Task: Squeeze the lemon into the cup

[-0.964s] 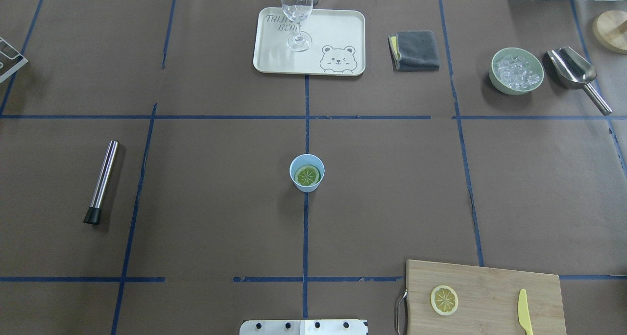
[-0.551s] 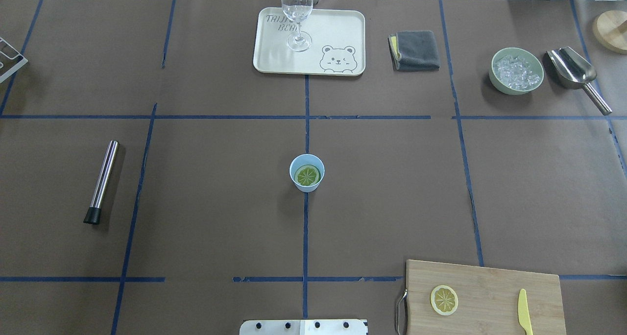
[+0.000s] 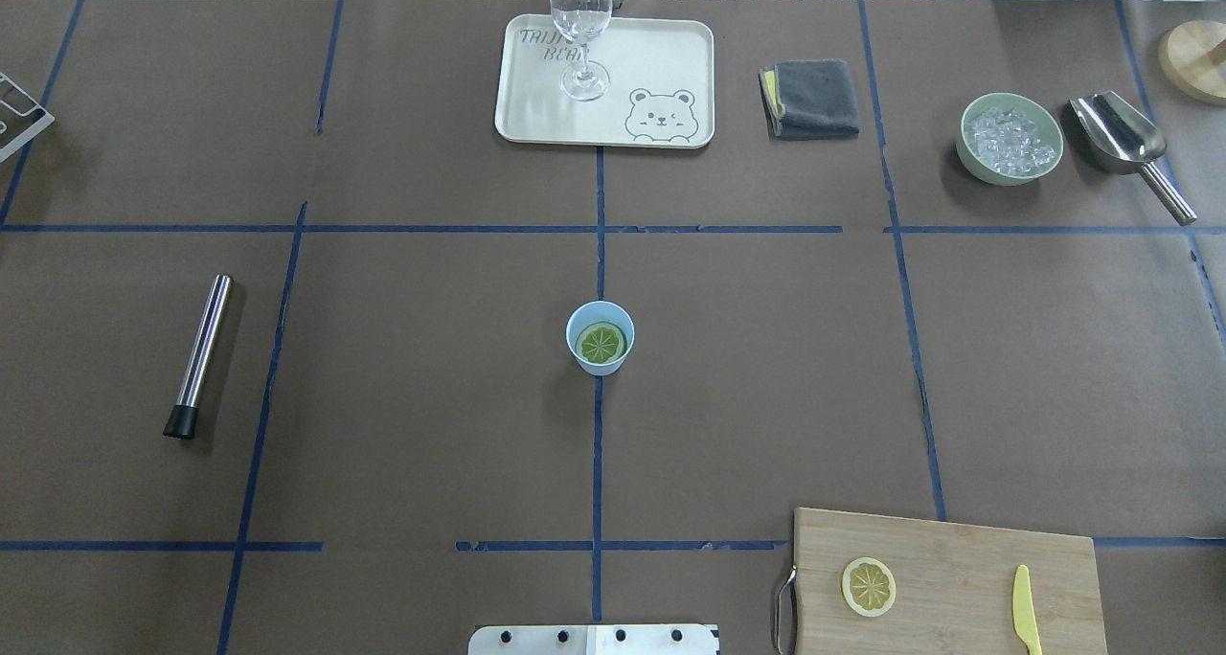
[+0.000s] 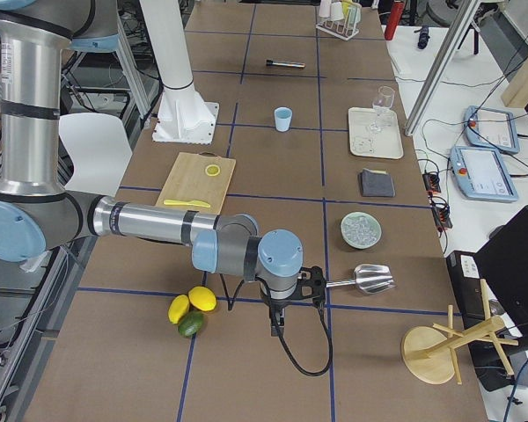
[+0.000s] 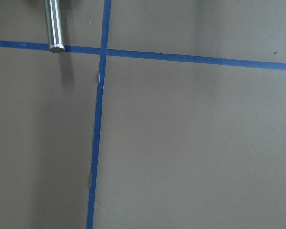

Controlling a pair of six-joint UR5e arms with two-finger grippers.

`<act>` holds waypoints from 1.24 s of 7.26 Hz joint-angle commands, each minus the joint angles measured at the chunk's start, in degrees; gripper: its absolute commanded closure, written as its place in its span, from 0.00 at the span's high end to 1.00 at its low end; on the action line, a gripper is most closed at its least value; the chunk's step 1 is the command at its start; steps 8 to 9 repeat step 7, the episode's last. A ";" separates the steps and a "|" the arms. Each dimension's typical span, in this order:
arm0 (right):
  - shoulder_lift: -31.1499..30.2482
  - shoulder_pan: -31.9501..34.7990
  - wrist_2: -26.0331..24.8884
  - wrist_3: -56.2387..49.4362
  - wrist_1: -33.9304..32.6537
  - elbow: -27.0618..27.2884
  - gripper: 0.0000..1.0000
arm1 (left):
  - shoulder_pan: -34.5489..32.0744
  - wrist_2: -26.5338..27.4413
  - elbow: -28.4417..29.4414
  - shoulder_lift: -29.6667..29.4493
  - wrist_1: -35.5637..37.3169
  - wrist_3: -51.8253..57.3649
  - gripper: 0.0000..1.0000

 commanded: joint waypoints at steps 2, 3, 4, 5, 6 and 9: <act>0.19 -0.09 0.09 0.03 0.05 0.21 1.00 | -0.08 0.01 0.09 -0.03 -0.54 0.07 1.00; 0.54 -0.26 -0.17 -0.32 0.05 -0.22 1.00 | 0.01 0.01 0.09 -0.03 -1.24 0.07 1.00; 0.46 -0.27 -0.09 -0.32 0.05 -0.14 1.00 | 0.01 -0.07 0.26 0.14 -2.38 0.07 1.00; 0.45 -0.27 0.09 -0.32 -0.04 -0.05 1.00 | 0.01 -0.07 0.26 0.23 -2.39 0.07 1.00; 0.45 -0.27 0.09 -0.15 -0.04 -0.23 1.00 | 0.01 -0.07 0.44 0.32 -2.30 0.07 1.00; 0.45 -0.27 0.18 -0.15 -0.04 -0.14 1.00 | 0.01 -0.07 0.44 0.40 -2.30 0.07 1.00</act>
